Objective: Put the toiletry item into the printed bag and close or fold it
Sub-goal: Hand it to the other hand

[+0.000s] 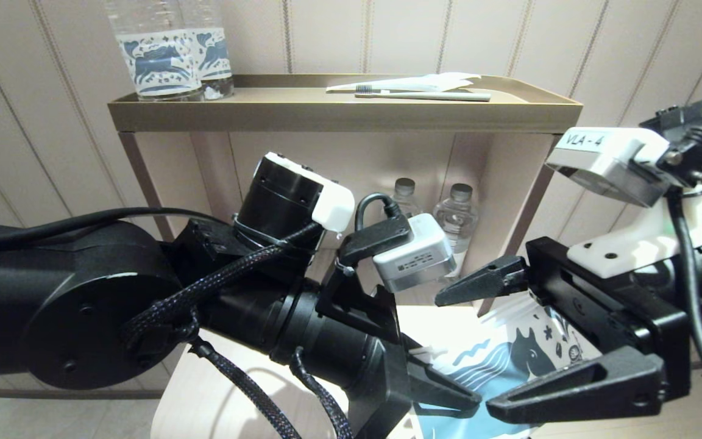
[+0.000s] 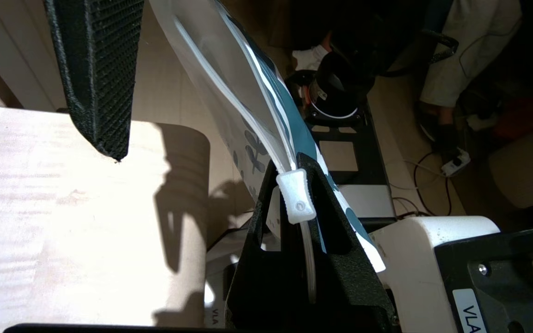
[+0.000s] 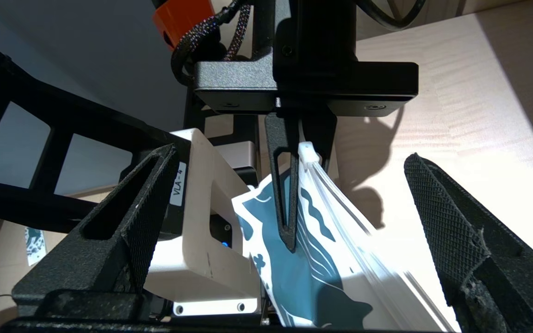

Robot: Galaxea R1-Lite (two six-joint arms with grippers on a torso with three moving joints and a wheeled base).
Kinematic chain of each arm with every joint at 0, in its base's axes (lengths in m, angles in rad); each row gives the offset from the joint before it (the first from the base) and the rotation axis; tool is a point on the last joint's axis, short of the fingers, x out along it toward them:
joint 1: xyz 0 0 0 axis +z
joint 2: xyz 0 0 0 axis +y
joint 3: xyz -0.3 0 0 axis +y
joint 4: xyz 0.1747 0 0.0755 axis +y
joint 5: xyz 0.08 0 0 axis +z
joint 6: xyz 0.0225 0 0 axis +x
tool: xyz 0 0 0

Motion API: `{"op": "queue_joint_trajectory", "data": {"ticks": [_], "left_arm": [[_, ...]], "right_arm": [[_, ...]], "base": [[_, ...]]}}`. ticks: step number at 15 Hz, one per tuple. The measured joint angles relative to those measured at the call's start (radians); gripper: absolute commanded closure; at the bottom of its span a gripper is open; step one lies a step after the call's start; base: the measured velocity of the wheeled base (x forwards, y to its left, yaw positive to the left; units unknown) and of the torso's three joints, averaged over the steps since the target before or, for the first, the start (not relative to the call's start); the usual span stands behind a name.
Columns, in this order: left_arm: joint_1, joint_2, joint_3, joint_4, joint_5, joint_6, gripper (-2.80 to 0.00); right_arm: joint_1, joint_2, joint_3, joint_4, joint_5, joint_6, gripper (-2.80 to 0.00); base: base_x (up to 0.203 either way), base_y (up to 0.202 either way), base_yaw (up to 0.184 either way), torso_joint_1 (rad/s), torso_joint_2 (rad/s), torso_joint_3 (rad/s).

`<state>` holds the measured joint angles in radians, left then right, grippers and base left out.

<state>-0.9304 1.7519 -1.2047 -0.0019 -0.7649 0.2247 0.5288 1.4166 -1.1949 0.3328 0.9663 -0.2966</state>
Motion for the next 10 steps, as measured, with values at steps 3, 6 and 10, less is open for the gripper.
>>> {"op": "queue_joint_trajectory", "data": {"ticks": [3, 6, 10], "left_arm": [[0.0, -0.001, 0.002, 0.001, -0.007, -0.004, 0.0], [0.001, 0.0, -0.001, 0.004, -0.007, -0.003, 0.0], [0.0, 0.0, 0.003, 0.002, -0.004, 0.012, 0.0]], "right_arm": [[0.002, -0.002, 0.002, 0.007, -0.023, -0.026, 0.0], [0.003, -0.002, -0.006, 0.039, -0.037, -0.041, 0.0], [0.001, -0.004, -0.002, 0.039, -0.045, -0.057, 0.0]], "base": [[0.0, 0.0, 0.0, 0.0, 0.0, 0.0], [0.0, 0.0, 0.0, 0.0, 0.0, 0.0], [0.0, 0.0, 0.0, 0.0, 0.0, 0.0]]}}
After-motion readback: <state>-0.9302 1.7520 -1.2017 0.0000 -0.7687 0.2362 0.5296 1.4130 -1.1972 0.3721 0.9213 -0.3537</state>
